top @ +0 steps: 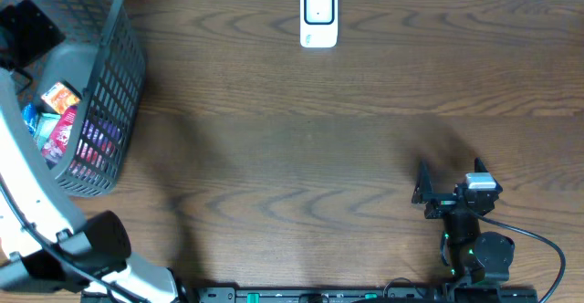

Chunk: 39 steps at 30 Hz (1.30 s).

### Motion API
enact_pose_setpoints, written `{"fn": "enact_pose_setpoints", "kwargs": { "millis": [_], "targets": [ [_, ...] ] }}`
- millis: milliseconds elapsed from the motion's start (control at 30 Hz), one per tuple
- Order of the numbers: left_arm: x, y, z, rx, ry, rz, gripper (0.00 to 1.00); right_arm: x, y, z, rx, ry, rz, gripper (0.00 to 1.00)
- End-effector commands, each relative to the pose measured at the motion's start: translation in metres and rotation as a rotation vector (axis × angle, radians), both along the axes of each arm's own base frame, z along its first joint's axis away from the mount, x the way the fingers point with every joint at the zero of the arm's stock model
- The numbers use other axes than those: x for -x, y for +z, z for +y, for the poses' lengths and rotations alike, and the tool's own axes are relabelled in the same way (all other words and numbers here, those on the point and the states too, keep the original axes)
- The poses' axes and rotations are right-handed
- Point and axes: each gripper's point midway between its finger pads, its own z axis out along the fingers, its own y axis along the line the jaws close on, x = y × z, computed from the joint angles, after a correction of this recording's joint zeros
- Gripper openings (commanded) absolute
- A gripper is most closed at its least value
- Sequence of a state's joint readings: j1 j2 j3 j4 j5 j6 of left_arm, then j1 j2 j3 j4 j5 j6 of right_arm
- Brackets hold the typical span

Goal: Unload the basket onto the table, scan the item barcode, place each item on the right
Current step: 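Move the left gripper up and over into the grey basket, then grasp the red-purple tissue pack in the basket with the left gripper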

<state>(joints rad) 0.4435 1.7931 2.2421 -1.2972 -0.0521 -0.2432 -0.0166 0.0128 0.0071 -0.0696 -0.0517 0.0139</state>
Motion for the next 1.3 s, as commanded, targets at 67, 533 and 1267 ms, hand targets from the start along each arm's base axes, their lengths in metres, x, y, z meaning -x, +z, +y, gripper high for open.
{"fn": "enact_pose_setpoints", "kwargs": {
  "millis": [67, 533, 1267],
  "targets": [
    [0.003, 0.002, 0.017, 0.009, 0.078, -0.024, 0.98, 0.000, -0.001, -0.001, 0.008, -0.002, 0.000, 0.99],
    [0.022, -0.098, 0.046, 0.095, 0.369, 0.279, 0.98, 0.000, -0.001, -0.001, 0.008, -0.002, 0.000, 0.99],
    [0.021, -0.235, 0.046, 0.234, 0.446, 0.635, 0.86, 0.000, -0.001, -0.001, 0.008, -0.002, 0.000, 0.99]
  ]
}}
